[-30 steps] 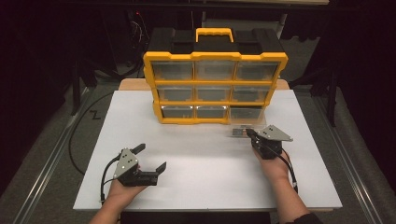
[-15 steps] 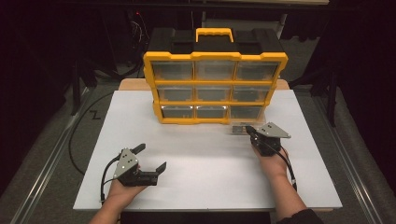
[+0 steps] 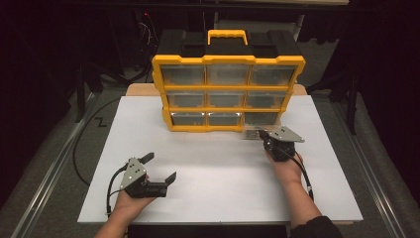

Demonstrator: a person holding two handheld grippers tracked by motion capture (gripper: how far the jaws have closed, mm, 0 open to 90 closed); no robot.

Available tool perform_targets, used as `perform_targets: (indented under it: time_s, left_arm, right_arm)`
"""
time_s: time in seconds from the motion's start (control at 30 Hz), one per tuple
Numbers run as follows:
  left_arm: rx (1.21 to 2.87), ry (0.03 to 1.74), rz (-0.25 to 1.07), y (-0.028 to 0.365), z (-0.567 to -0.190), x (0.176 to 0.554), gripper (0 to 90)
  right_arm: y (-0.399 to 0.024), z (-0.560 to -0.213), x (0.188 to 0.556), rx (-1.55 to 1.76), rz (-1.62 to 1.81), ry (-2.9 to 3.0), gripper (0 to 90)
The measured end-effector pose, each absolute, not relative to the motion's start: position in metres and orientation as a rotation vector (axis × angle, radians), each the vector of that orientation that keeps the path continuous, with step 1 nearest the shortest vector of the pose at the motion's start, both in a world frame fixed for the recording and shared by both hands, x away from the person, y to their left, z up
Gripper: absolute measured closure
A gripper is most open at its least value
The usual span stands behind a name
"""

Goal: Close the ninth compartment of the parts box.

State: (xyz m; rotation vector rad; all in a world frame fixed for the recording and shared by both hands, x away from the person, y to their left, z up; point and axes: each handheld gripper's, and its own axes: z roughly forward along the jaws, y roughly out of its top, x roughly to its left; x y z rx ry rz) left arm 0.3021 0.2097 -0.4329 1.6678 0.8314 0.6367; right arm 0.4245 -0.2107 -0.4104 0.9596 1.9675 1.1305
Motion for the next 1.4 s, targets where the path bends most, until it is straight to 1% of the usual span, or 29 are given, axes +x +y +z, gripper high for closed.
perform_targets:
  time_s: [0.7,1.2,1.4]
  left_arm:
    - [1.667,0.825,0.631,0.21,-0.433,0.302,0.2]
    - [1.661,0.837,0.619,0.213,-0.434,0.302,0.2]
    - [1.672,0.84,0.62,0.213,-0.435,0.304,0.2]
  right_arm:
    - [-0.2,-0.409,0.445,0.973,1.085,1.935,90.0]
    - [-0.193,-0.41,0.473,1.046,1.099,1.88,90.0]
    - [-0.193,-0.409,0.474,1.044,1.108,1.883,90.0]
